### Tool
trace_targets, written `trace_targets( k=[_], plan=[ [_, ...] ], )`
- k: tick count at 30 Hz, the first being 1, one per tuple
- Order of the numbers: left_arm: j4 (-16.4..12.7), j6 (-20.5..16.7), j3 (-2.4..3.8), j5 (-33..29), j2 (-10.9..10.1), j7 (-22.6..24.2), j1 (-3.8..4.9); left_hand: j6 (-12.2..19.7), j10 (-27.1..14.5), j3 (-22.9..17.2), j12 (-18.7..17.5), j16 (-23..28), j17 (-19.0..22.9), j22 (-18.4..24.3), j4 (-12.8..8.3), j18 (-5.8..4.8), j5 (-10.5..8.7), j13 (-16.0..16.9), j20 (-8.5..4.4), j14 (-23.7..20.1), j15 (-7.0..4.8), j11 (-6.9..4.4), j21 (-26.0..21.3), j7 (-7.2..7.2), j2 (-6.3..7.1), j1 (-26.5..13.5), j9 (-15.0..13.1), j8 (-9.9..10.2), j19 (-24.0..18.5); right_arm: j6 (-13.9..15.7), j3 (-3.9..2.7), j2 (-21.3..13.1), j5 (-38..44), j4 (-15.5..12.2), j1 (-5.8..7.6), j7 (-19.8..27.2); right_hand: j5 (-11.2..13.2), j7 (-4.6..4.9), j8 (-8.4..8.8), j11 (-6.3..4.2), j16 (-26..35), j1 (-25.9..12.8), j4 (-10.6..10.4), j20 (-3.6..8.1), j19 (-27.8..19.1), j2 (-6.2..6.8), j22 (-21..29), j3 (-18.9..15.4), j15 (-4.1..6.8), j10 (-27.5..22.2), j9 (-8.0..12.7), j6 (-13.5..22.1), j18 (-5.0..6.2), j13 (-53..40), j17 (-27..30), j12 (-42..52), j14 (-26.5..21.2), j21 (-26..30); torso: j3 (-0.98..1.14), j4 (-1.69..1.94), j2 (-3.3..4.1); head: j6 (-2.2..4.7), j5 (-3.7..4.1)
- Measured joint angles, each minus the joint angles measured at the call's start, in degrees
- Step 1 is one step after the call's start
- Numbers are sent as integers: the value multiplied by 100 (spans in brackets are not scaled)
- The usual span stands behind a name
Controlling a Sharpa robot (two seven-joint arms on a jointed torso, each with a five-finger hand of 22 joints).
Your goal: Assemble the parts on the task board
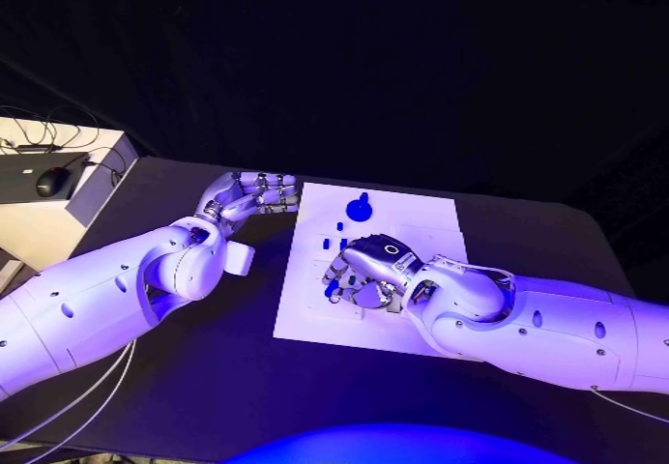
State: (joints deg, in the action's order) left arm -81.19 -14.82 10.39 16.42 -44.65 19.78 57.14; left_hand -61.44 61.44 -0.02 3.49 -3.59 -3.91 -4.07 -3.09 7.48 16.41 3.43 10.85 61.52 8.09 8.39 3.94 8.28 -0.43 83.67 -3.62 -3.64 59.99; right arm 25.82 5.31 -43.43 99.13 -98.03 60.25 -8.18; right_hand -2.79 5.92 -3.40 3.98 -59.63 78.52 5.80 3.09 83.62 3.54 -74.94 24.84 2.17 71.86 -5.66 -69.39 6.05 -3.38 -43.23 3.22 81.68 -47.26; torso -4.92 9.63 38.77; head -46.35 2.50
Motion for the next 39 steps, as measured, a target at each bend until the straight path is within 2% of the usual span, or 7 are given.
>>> trace_targets(
  k=[18, 39],
  plan=[
    [-6, 0, 0, 0, -29, -2, 0, 0, 0, 0, 0, 0, 0, 0, 0, 0, 0, 0, 0, 0, 0, 0, 0, 0, 0, 0, 0, 0, 0, -188, 14, 1, 113, 82, -24, -23, 15, 4, -13, -9, 0, 1, 16, 1, 1, 1, 2, -16, 0, -10, -3, 5, -33, 0, 6, 9, 0, 0, 3, -1, -1, -36, -9],
    [-15, 0, 0, 0, -54, -6, 0, 0, 0, -24, 0, 0, 0, 0, 25, 0, 0, 0, 0, 0, 0, 0, 0, 0, 0, 0, 0, 0, 0, -208, 17, 73, 229, 162, -52, -17, -11, 2, -11, -16, 0, 6, 38, 9, 9, 6, 3, -9, -1, -16, -5, 22, -35, 0, 31, -8, 0, 21, 0, -3, -2, -73, -27]
  ],
)
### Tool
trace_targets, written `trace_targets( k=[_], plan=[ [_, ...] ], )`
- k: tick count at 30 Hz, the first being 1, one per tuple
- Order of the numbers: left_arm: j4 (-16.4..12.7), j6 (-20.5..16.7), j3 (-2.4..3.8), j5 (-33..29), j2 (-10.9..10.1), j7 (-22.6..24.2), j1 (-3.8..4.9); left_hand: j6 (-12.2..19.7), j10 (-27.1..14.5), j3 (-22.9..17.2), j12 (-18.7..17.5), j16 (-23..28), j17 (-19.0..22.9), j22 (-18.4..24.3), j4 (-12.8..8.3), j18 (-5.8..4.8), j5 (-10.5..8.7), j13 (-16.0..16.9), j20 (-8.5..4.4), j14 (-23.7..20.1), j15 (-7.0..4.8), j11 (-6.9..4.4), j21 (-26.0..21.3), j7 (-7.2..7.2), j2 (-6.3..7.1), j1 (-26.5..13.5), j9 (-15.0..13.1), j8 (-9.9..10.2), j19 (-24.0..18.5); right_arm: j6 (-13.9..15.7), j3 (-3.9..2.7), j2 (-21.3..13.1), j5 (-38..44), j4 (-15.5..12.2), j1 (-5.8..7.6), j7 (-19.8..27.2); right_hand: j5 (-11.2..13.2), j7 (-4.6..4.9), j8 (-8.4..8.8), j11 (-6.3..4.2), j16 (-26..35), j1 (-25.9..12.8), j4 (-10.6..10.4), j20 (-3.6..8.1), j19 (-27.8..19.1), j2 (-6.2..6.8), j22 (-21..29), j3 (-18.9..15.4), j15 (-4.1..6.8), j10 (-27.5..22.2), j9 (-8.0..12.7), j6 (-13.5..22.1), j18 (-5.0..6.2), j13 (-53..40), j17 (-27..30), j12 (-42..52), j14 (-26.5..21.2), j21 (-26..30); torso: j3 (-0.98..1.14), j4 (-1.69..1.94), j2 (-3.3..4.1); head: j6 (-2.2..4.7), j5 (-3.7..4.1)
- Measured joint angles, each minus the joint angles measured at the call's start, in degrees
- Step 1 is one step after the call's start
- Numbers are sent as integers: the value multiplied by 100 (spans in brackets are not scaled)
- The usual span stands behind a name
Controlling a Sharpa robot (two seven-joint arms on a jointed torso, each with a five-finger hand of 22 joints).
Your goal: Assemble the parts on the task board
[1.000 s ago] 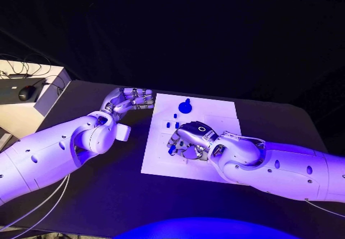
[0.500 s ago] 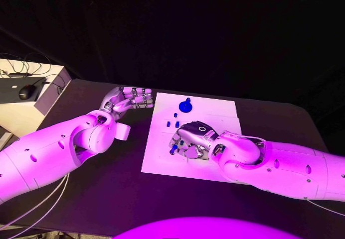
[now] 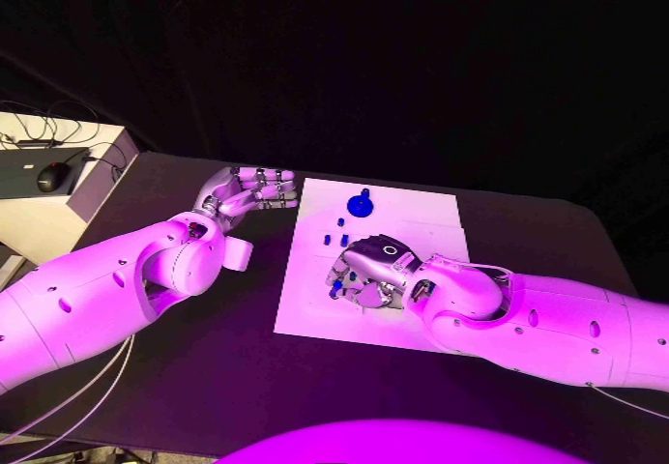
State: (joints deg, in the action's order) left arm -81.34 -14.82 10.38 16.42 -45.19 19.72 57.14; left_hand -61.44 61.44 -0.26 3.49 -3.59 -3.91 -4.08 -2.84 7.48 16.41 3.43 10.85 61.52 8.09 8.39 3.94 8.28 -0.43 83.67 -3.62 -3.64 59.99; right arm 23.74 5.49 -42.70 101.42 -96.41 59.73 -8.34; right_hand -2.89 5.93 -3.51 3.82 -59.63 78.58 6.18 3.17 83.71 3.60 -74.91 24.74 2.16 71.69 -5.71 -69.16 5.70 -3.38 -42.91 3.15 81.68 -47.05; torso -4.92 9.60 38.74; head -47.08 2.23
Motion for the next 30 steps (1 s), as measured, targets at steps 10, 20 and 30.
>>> trace_targets(
  k=[10, 20, 30],
  plan=[
    [-7, 0, 0, 0, -2, -2, 0, 0, 0, 0, 0, 0, 0, 0, 0, 0, 0, 0, 0, 0, 0, 0, 0, 0, 0, 0, 0, 0, 0, -8, 2, 31, 15, 32, 1, -1, 2, 0, 12, -5, 65, -8, 0, 0, 0, -8, -4, -1, 0, -5, 7, 2, 64, -1, 56, 16, 0, 83, 0, 0, 0, -21, 1],
    [-4, 0, 0, 0, -2, -2, 0, 0, 0, 0, 0, 0, 0, 0, 0, 0, 0, 0, 0, 0, 0, 0, 0, 0, 0, 0, 0, 0, 0, -18, 6, 26, 32, 28, -3, -5, 5, 18, -2, -4, 66, -30, 24, 0, 0, -30, -4, 8, 0, -4, 4, -2, 63, -1, 55, 16, 0, 83, 1, 0, -2, -23, -6],
    [3, 0, 0, 0, 5, -3, 0, 0, 0, 0, 0, 0, 0, 0, 0, 0, 0, 0, 0, 0, 0, 0, 0, 0, 0, 0, 0, 0, 0, -34, 18, -12, 41, -12, -15, -6, 21, 20, -1, 8, 66, -30, 25, 0, 0, -30, -3, 7, 0, 8, 8, -1, 49, -1, 50, 4, 0, 82, 4, 0, -2, -22, -10]
  ],
)
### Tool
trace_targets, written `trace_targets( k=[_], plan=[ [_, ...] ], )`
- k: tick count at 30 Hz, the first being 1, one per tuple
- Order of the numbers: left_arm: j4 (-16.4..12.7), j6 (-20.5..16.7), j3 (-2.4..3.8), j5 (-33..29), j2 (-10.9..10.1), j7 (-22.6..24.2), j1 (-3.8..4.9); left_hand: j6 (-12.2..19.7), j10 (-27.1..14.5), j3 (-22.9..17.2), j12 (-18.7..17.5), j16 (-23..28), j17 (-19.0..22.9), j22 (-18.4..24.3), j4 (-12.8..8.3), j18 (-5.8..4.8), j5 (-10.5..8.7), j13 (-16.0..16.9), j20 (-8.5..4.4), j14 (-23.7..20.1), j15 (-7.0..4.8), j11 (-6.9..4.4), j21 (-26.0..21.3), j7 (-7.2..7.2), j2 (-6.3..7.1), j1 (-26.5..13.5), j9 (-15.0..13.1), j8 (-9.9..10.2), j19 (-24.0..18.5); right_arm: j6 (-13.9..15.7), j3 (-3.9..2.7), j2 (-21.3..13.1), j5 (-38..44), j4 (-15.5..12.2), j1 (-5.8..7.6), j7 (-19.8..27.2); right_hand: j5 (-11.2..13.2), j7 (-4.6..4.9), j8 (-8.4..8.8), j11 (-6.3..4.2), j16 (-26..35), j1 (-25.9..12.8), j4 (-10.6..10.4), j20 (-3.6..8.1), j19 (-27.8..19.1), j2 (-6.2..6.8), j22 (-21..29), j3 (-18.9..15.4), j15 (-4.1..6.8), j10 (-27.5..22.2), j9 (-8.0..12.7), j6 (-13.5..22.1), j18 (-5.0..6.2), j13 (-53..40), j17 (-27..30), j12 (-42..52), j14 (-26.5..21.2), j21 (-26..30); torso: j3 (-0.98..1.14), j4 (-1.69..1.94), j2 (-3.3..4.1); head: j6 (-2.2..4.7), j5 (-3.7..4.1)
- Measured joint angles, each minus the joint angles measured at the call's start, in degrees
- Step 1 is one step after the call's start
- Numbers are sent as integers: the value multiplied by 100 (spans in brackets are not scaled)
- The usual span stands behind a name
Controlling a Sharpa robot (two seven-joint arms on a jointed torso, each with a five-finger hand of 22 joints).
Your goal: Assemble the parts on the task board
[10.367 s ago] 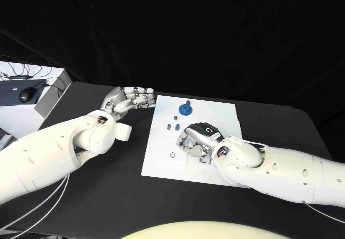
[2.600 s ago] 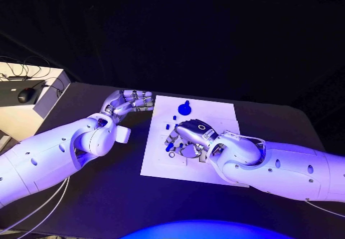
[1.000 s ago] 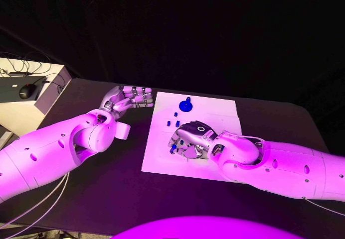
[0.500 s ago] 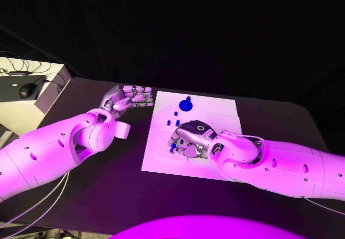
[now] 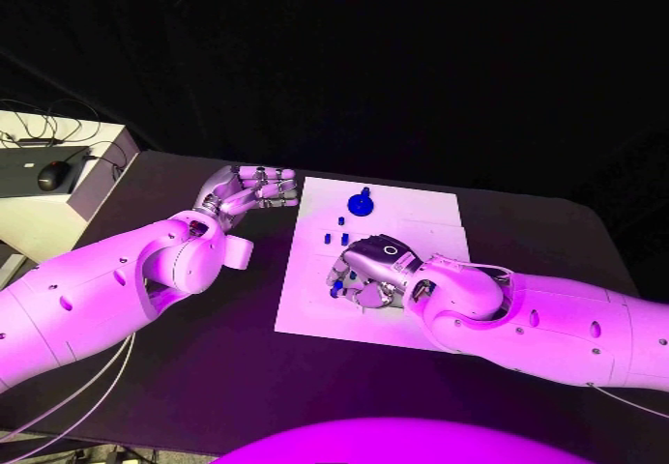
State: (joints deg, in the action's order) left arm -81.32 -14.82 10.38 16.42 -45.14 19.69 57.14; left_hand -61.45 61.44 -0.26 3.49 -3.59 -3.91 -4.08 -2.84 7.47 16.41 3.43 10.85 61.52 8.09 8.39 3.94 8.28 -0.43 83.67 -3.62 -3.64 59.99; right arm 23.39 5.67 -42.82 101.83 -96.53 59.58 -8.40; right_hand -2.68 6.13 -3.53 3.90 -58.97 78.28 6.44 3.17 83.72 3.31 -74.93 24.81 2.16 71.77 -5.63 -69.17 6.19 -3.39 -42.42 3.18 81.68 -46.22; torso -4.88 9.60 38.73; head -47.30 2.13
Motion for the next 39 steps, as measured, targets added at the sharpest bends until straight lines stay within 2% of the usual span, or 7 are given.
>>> trace_targets(
  k=[15, 19, 22, 24, 30, 34, 39],
  plan=[
    [4, 1, 0, 0, 4, -2, -1, 0, 0, 0, 0, 0, 0, 0, 0, 0, 0, 0, 0, 0, 0, 0, 0, 0, 0, 0, 0, 0, 0, -19, 13, -52, 7, -31, -44, -36, -23, 0, 0, 0, 0, 1, 24, 0, 0, 1, 2, 9, 0, -1, 0, 0, -5, 0, 13, -5, 0, 10, 0, -2, 0, 16, 3],
    [4, 2, 0, 0, 4, -4, -1, 0, 0, 0, 0, 0, 0, 0, 0, 1, 0, 0, 0, 0, 0, 0, 0, 0, 0, 0, 0, 0, 0, -17, 10, -29, 8, 11, -42, -46, -279, 118, -1, -7, 111, 1, -6, -2, 2, 1, 2, -42, -59, -81, 51, 207, 2, 0, 98, 6, -59, 387, -1, -2, 0, 16, 6],
    [5, 2, 0, 0, 4, -6, -1, 0, 0, 0, 0, 0, 0, 0, 0, 0, 0, 0, 0, 0, 0, 0, 0, 0, 0, 0, 0, 0, 0, -14, 14, -2, 7, 52, -42, -49, -457, 156, -5, 53, 239, -35, -204, -47, 38, 38, 2, -310, -96, -366, 163, 550, 133, -40, 175, 80, -71, 777, -4, -1, 0, 16, 9],
    [5, 3, 0, 0, 4, -7, -1, 0, 0, 0, 0, 0, 0, 0, 0, 0, 0, 0, 0, 0, 0, 0, 0, 0, 0, 0, 0, 0, 0, -15, 28, 17, 1, 80, -50, -49, -476, 145, -5, 116, 311, -132, -312, -89, 20, 239, 2, -563, -117, -606, 176, 681, 223, -51, 219, 91, -49, 1063, -4, 0, 0, 12, 9],
    [5, 4, 0, 0, 1, -12, -1, 0, 0, 0, 0, 0, 0, 0, 0, 0, 0, 0, 0, 0, 0, 0, 0, 0, 0, 0, 0, 0, 0, -22, 43, 28, -39, 108, -73, -31, -604, 52, -4, 250, 424, 121, -792, -175, 24, 516, 165, -1863, -197, -1250, 178, 948, 272, -7, 266, 70, -31, 1436, -5, 3, -1, 7, 13],
    [5, 5, 0, 0, -2, -14, -1, 0, 0, 0, 0, 0, 0, 0, 0, 0, 0, 0, 0, 0, 0, 0, 0, 0, 0, 0, 0, 0, 0, 10, 40, -18, -81, 63, -70, -7, -631, 17, -4, 287, 423, 287, -1138, -198, 28, 682, 249, -2077, -198, -1375, 178, 1020, 294, -7, 266, 70, -30, 1439, -5, 3, -1, 7, 18],
    [4, 6, 0, 0, -6, -17, -1, 0, 0, 0, 0, 0, 0, 0, 0, 0, 0, 0, 0, 0, 0, 0, 0, 0, 0, 0, 0, 0, 0, 91, 40, -135, -143, -58, -70, 36, -654, 17, -4, 287, 423, 385, -1341, -198, 28, 734, 326, -2158, -198, -1375, 178, 1020, 308, -7, 256, 70, -30, 1411, -4, 0, -1, 17, 24]
  ],
)
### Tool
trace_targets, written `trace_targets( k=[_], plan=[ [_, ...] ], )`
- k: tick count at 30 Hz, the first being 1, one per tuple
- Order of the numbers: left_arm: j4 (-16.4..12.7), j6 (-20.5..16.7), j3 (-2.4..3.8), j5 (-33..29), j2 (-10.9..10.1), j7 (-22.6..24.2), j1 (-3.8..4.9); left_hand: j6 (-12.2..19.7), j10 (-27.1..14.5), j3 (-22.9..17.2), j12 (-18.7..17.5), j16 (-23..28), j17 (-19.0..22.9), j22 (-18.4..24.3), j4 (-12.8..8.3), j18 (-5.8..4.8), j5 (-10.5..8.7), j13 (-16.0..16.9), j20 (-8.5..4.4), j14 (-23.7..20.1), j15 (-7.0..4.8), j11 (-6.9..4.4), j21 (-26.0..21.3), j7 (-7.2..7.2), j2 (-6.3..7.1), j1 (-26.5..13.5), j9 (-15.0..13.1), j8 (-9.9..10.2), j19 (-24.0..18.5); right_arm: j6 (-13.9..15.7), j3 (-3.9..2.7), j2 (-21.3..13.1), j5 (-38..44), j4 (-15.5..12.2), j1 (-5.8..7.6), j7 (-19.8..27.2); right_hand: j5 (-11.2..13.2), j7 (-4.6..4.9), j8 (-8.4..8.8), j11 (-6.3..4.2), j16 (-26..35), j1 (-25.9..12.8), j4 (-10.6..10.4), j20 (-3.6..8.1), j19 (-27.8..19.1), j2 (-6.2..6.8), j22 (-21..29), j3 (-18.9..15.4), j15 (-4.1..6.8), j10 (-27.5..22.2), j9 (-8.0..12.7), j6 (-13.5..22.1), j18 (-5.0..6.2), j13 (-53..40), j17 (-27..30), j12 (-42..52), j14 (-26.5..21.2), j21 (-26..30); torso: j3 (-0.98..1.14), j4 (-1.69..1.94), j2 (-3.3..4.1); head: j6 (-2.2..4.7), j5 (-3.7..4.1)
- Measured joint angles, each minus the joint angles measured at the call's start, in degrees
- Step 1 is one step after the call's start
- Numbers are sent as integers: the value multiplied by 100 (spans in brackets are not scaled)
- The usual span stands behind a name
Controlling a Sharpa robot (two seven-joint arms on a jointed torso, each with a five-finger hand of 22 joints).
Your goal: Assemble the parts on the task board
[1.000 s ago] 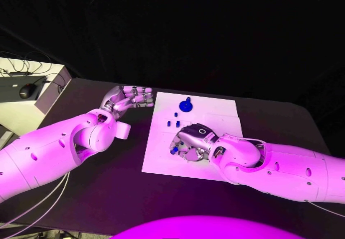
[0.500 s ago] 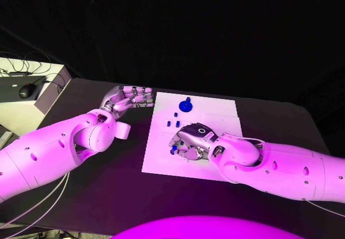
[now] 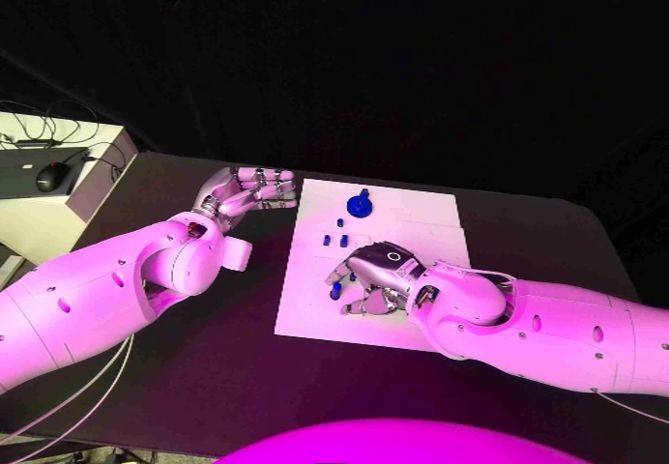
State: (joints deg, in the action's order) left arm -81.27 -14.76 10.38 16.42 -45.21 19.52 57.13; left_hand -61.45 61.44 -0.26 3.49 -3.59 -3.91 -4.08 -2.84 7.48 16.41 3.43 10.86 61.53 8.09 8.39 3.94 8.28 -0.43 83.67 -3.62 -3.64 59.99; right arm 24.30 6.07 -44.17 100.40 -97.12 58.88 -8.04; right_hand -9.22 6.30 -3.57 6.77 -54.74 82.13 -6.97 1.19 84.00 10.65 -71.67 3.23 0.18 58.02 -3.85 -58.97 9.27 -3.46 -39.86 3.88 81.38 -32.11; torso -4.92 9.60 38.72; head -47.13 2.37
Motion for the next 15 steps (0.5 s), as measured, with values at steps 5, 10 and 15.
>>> trace_targets(
  k=[5, 10, 15],
  plan=[
    [-1, 1, 0, 0, -5, -2, 0, 0, 0, 0, 0, 0, 0, 0, 0, 0, 0, 0, 0, 0, 0, 0, 0, 0, 0, 0, 0, 0, 0, 177, -8, -193, -74, -141, 3, 40, -63, 0, 0, 0, 0, -1, -25, -1, -1, -1, 4, 13, -18, 0, 0, 0, 5, 0, 0, 0, 18, -73, 4, -3, 0, 21, 18],
    [0, 5, 0, 0, -7, -4, -1, 0, 0, 0, 0, 0, 0, 0, 0, 0, 0, 0, 0, 0, 0, 0, 0, 0, 0, 0, 0, 0, 0, 501, -42, -497, -363, -287, 83, 104, -77, 35, 0, -83, 0, 0, 165, -10, -10, -134, 42, 115, -19, 307, 0, -35, 7, 7, 6, 9, 19, -148, 7, -7, 0, 48, 53],
    [2, 10, 0, 0, -15, -4, -12, 0, 41, 0, 0, 0, 0, 0, 0, 0, 0, 0, 0, 0, 0, -7, 0, 0, 0, 0, 0, 0, 0, 721, -71, -918, -1282, -326, 333, 218, -334, 192, -77, -261, -83, -154, 312, 24, -42, -456, -46, 199, 126, 1224, -23, -241, 8, -55, -5, 321, 87, -471, 10, -7, -2, 81, 126]
  ],
)
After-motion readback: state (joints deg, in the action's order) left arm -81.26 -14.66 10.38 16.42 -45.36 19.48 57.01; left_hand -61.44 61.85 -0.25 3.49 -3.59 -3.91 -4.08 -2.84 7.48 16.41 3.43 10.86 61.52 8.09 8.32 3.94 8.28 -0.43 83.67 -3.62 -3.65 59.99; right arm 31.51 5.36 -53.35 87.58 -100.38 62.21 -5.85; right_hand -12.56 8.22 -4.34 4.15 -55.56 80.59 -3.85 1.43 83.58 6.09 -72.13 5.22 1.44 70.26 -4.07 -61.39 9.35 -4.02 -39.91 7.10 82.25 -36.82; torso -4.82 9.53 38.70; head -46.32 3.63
